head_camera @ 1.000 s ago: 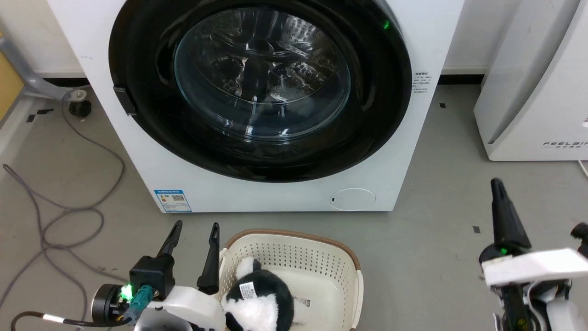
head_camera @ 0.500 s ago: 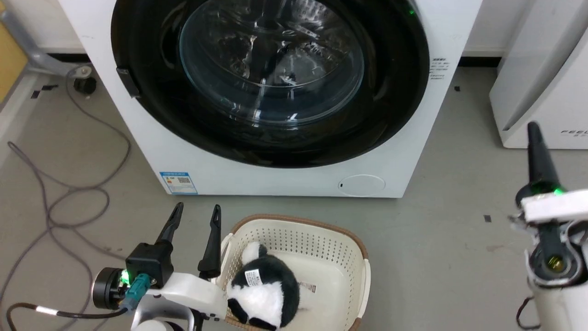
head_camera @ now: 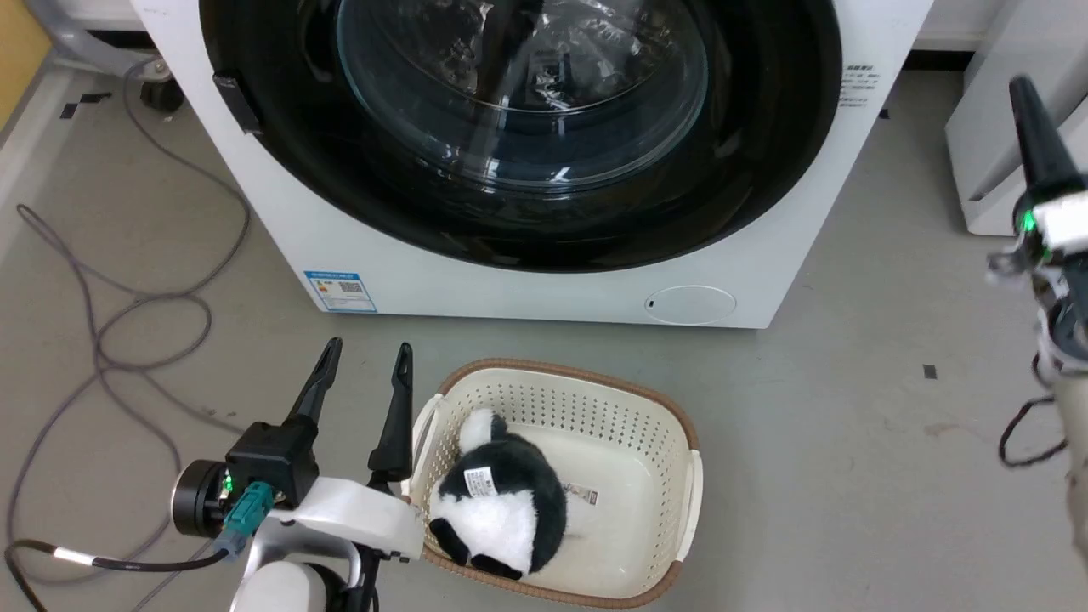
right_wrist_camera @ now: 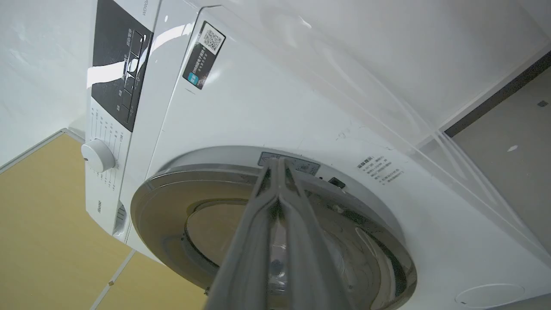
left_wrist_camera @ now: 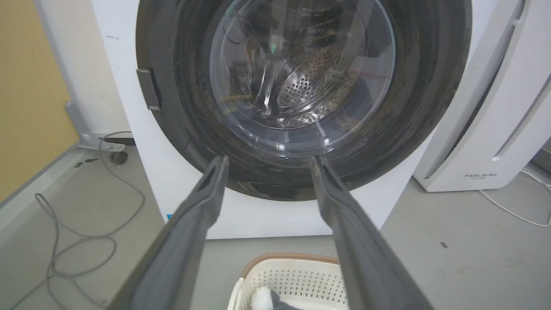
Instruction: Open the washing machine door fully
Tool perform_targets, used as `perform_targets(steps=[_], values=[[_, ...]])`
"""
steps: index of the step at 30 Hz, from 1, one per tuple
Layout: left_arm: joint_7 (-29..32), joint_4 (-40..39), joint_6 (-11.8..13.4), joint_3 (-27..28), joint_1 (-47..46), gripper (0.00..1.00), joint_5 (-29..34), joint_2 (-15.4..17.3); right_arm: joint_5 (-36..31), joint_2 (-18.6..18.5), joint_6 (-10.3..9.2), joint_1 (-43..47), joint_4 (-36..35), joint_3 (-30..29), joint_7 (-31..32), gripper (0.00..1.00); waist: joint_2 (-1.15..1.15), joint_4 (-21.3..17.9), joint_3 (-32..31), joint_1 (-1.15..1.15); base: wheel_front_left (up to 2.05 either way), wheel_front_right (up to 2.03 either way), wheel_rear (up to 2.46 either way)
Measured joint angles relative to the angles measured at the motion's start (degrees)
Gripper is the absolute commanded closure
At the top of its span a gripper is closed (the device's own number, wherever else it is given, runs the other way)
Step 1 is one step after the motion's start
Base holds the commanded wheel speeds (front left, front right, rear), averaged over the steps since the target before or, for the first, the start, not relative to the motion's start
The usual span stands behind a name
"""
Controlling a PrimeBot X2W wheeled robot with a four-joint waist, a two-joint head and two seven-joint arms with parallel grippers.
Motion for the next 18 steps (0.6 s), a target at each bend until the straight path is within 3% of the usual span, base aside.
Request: perform_targets(steps=[9, 18], values=[[-1.09, 0.35, -0.9, -0.68, -1.72, 0.0, -0.56, 0.0, 6.91, -4.76, 0.0, -12.85, 8.78, 8.24, 5.67, 1.0, 0.0, 0.99, 1.85, 0.0, 0.0, 0.0, 0.0], [-2.12, 0.27, -1.45, -0.91, -3.55, 0.0, -1.03, 0.02, 11.13, -6.48, 0.0, -26.25, 16.25, 18.45, 15.21, 1.0, 0.0, 1.39, 4.96, 0.0, 0.0, 0.0, 0.0]])
